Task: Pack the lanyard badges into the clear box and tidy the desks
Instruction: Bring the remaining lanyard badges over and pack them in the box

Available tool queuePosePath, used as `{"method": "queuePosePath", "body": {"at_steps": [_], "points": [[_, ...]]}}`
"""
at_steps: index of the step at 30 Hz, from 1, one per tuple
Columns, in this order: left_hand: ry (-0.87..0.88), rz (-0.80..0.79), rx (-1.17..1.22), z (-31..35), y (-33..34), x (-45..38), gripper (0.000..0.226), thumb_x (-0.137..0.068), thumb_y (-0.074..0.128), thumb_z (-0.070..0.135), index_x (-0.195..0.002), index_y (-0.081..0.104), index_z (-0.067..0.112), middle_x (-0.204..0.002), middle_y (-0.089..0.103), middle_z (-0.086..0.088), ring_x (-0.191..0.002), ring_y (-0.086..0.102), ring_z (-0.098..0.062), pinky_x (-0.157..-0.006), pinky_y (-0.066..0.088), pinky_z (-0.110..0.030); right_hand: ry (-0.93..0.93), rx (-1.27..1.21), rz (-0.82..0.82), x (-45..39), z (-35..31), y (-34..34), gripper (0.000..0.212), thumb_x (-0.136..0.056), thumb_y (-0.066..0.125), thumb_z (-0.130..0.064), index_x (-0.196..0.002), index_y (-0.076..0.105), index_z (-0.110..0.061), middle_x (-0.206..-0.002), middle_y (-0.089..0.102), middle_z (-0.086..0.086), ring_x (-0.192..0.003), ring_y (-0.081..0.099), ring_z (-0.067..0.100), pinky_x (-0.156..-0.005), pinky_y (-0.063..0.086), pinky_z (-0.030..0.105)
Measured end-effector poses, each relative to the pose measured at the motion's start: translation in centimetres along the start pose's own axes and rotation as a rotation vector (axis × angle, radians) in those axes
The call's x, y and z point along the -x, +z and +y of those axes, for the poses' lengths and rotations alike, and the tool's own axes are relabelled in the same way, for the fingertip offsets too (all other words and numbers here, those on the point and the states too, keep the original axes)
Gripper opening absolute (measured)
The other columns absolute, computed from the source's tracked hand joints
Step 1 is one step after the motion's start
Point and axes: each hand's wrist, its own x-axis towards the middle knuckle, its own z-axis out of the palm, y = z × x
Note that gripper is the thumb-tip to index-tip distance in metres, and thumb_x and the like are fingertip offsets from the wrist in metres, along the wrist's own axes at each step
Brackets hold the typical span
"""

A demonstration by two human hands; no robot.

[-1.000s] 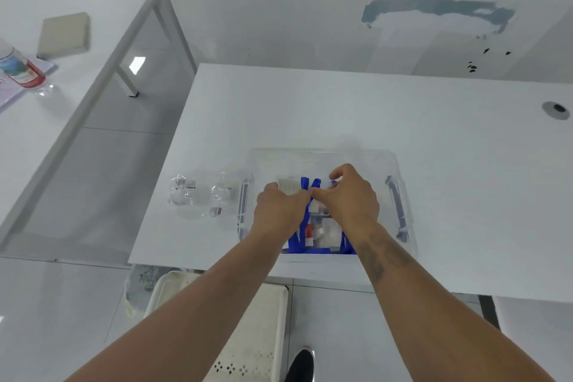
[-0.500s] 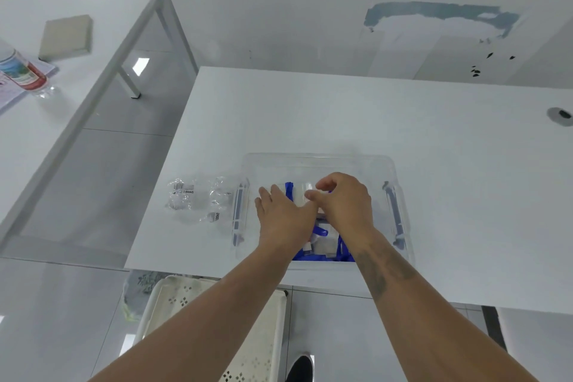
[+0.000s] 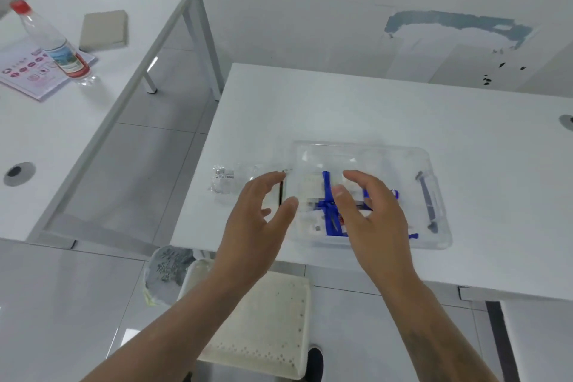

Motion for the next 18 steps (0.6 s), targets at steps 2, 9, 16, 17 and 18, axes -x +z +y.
{"method": "queuePosePath", "body": {"at_steps": [2, 9, 16, 17, 18], "points": [[0.015, -0.005, -0.017, -1.9, -3.1, 1.0, 0.040, -0.091, 0.057, 0.045, -0.130, 0.047, 0.048, -0.126, 0.045, 0.037, -0.116, 0.045, 0.019, -0.086, 0.042, -0.010, -0.027, -0.019, -0.002, 2.5, -1.2, 2.0, 0.036, -0.086, 0.054, -0.058, -0.120, 0.053, -0.047, -0.121, 0.050, -0.037, -0.117, 0.043, -0.013, -0.090, 0.037, 0.012], [0.046, -0.087, -0.154, -9.0, -16.4, 3.1, 0.045, -0.092, 0.054, 0.050, -0.134, 0.038, 0.052, -0.125, 0.034, 0.047, -0.124, 0.046, -0.004, -0.104, 0.045, -0.037, -0.052, 0.166, -0.033, 11.2, -5.0, 13.2, 0.048, -0.085, 0.049, -0.064, -0.131, 0.042, -0.054, -0.143, 0.037, -0.031, -0.134, 0.028, -0.011, -0.094, 0.024, 0.005], [0.027, -0.175, -0.229, -13.9, -27.2, 4.3, 0.055, -0.092, 0.052, 0.053, -0.143, 0.035, 0.042, -0.149, 0.032, 0.024, -0.132, 0.041, -0.011, -0.106, 0.043, -0.041, -0.005, 0.222, -0.012, 16.9, -10.2, 21.6, 0.060, -0.085, 0.050, -0.060, -0.141, 0.036, -0.046, -0.150, 0.030, -0.028, -0.139, 0.021, -0.009, -0.090, 0.021, -0.002], [0.031, -0.179, -0.228, -14.2, -28.1, 4.4, 0.055, -0.092, 0.052, 0.052, -0.144, 0.035, 0.041, -0.150, 0.033, 0.023, -0.132, 0.041, -0.011, -0.107, 0.042, -0.041, -0.012, 0.222, -0.013, 17.2, -10.6, 22.3, 0.062, -0.084, 0.048, -0.062, -0.142, 0.036, -0.045, -0.151, 0.029, -0.027, -0.139, 0.021, -0.008, -0.094, 0.020, 0.001], [0.027, -0.177, -0.227, -14.6, -28.8, 4.6, 0.055, -0.092, 0.053, 0.051, -0.144, 0.035, 0.041, -0.150, 0.033, 0.023, -0.133, 0.040, -0.011, -0.108, 0.041, -0.042, -0.006, 0.222, -0.018, 17.6, -11.1, 22.9, 0.063, -0.083, 0.047, -0.063, -0.143, 0.036, -0.045, -0.151, 0.029, -0.027, -0.139, 0.020, -0.008, -0.099, 0.021, 0.005]]}}
